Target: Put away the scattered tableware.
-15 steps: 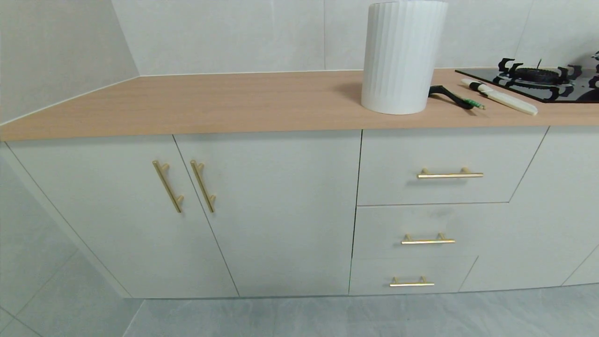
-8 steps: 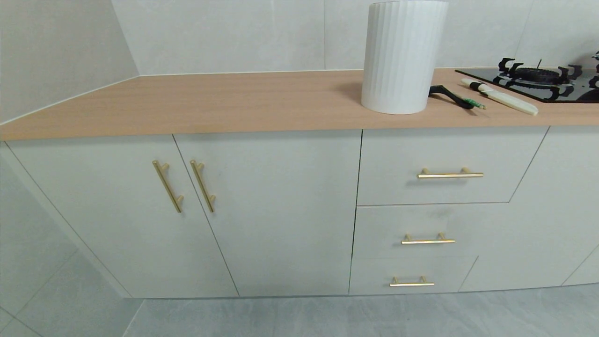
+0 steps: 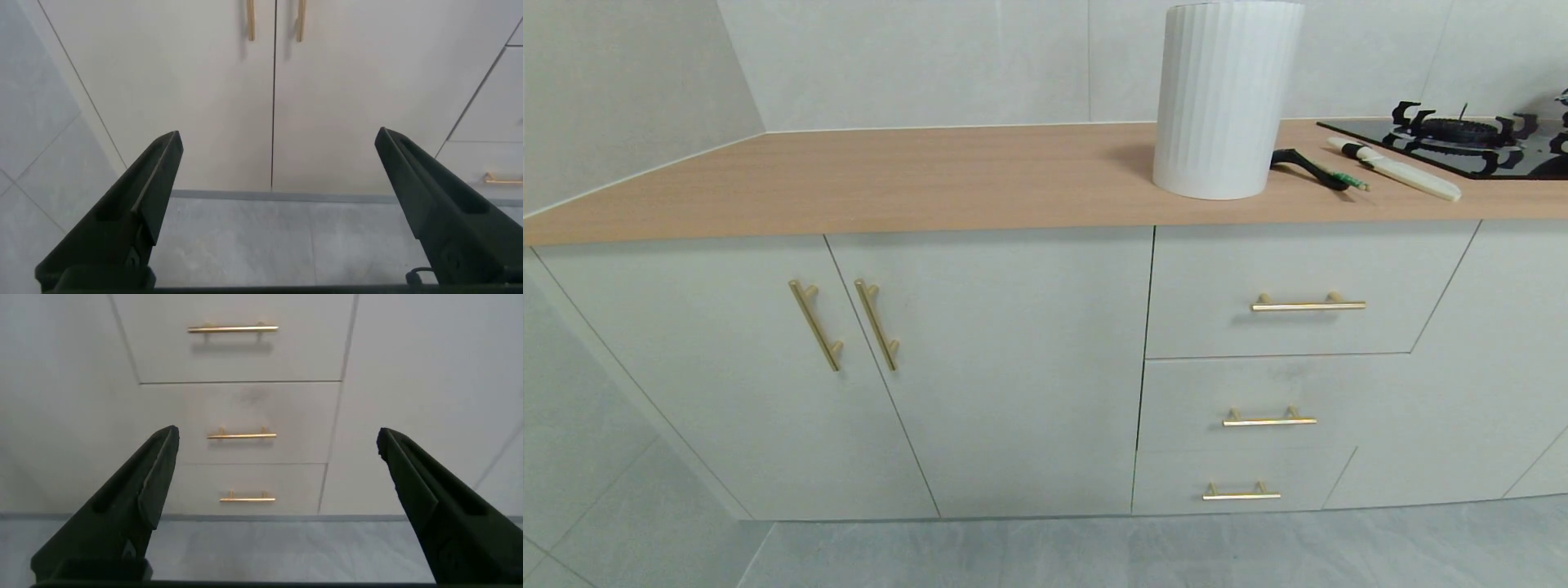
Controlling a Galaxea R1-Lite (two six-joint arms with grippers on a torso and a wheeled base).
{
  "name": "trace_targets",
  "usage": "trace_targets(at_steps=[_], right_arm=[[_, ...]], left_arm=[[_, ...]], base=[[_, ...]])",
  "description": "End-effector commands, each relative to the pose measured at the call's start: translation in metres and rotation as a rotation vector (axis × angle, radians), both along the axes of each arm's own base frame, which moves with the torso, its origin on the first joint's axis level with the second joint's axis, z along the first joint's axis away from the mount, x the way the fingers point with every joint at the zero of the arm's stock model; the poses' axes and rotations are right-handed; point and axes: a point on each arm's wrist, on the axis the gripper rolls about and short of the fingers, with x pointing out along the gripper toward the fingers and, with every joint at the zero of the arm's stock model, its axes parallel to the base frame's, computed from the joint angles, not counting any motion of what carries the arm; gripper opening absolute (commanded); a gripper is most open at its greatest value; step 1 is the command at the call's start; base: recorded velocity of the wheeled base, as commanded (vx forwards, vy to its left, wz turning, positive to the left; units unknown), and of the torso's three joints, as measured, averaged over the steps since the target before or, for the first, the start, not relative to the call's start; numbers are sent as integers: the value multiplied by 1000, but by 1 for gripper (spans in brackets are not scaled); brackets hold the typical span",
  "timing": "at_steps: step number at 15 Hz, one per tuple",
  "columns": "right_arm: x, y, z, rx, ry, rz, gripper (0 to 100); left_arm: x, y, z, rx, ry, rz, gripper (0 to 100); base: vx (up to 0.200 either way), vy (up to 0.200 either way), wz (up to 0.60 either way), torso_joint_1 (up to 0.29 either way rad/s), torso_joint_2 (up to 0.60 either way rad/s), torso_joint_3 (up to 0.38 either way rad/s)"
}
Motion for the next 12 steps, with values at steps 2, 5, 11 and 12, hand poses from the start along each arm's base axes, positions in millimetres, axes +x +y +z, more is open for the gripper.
trace_targets(at_steps=[2,5,11,12], right_arm=[[75,5,42,14,365,158,100],[152,18,44,0,616,237,100],[298,43,-39,-42,796,192,100],[312,45,-55,-50,795,171,100]], left_arm=[[0,0,0,0,0,1,100],[0,0,0,0,0,1,100],[0,0,0,0,0,1,100],[0,0,0,0,0,1,100]], base=[[0,0,0,0,0,0],[0,0,0,0,0,0],[0,0,0,0,0,0],[0,0,0,0,0,0]])
